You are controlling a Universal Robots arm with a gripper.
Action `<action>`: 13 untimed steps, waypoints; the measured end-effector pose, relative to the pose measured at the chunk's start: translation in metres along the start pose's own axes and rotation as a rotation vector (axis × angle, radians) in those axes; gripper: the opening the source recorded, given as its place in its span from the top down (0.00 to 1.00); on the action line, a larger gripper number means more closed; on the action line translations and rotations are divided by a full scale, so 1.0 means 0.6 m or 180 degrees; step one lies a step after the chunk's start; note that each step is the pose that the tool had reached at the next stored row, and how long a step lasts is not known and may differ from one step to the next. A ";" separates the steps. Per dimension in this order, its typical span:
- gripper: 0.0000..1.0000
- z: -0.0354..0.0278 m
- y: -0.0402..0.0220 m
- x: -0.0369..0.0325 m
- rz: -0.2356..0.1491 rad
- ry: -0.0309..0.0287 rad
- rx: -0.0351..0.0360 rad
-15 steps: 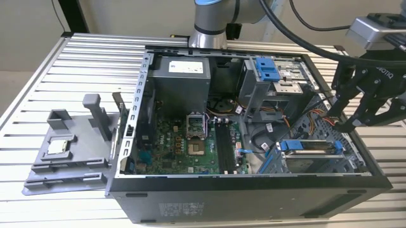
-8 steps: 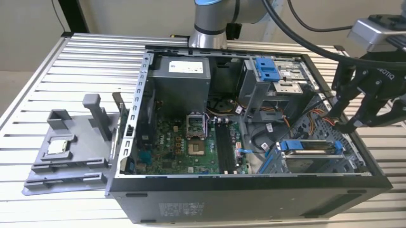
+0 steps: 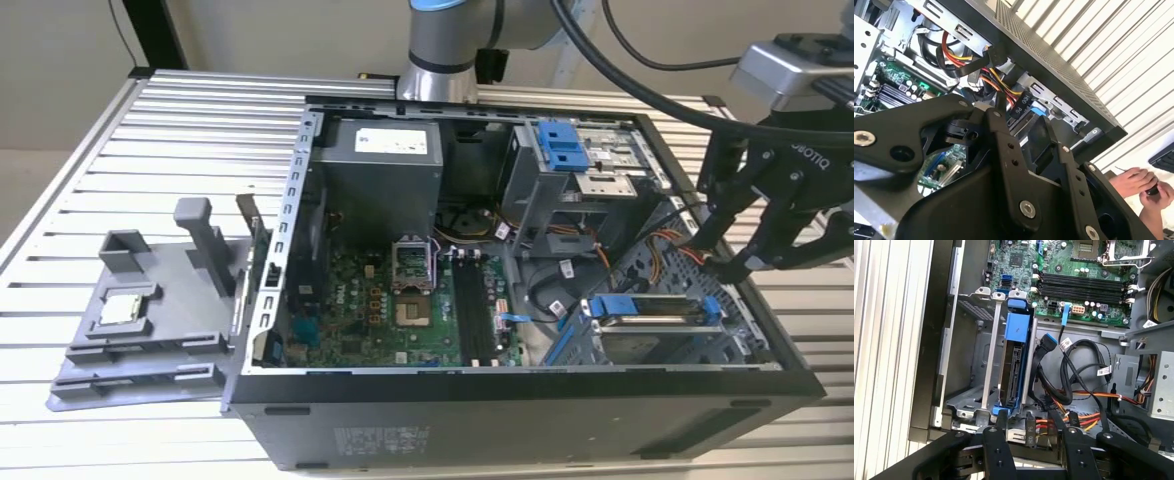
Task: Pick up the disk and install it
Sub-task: 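Insert the first disk wire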
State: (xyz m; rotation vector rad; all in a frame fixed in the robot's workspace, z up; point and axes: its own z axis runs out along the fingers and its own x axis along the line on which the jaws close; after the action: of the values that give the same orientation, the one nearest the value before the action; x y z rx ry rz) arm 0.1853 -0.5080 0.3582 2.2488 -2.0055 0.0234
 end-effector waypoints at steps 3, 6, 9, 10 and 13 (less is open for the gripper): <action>0.00 0.000 0.000 0.000 0.0000 -0.0001 0.0000; 0.00 0.001 0.001 -0.001 0.0000 -0.0001 0.0000; 0.00 0.001 0.001 -0.002 0.0000 -0.0001 0.0000; 0.00 0.001 0.001 -0.003 0.0000 0.0000 0.0000; 0.00 0.001 0.001 -0.005 0.0000 0.0000 0.0000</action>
State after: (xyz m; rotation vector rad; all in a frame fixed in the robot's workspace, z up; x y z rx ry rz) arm 0.1841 -0.5050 0.3573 2.2488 -2.0055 0.0233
